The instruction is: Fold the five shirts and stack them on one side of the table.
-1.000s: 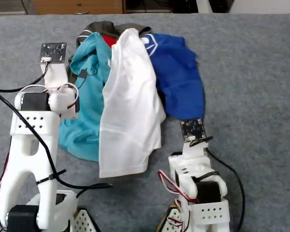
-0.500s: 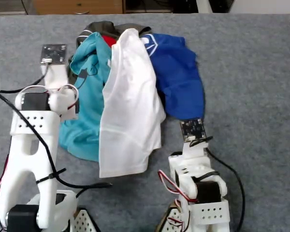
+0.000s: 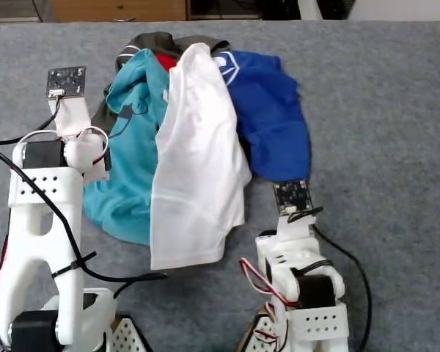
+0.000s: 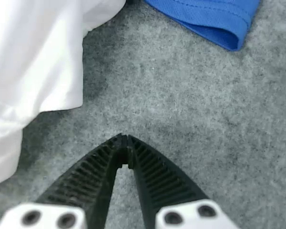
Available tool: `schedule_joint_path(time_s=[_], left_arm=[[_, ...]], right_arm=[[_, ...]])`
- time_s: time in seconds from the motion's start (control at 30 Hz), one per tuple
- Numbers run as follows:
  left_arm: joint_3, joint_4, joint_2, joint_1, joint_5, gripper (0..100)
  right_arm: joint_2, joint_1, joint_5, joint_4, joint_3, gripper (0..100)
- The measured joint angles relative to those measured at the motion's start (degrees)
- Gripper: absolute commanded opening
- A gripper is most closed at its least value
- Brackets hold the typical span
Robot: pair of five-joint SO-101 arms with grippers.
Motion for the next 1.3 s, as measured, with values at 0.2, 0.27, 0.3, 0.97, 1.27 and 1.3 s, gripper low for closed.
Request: schedule_joint_path(time_s=[0.2, 0.27, 0.3, 0.97, 1.27, 1.3], left_arm=[[1.4, 0.0, 0.0, -0.1, 0.1, 3], [2.2, 0.0, 0.0, -0.1, 0.1, 3], [2.4, 0.0, 0.0, -0.1, 0.1, 3], [-13.6, 0.3, 10.4, 8.8, 5.6, 14], [-31.7, 7.1, 30.9, 11.3, 11.4, 23], [-33.5, 7.2, 32.4, 11.3, 12.7, 23]], right_arm=[[0.0, 0.0, 0.0, 0.0, 0.0, 1.3], [0.0, 0.0, 0.0, 0.0, 0.0, 1.3], [0.0, 0.0, 0.0, 0.0, 0.0, 1.3], [0.0, 0.0, 0.0, 0.0, 0.0, 1.3], [0.0, 0.0, 0.0, 0.0, 0.0, 1.3], [0.0, 0.0, 0.0, 0.0, 0.0, 1.3]])
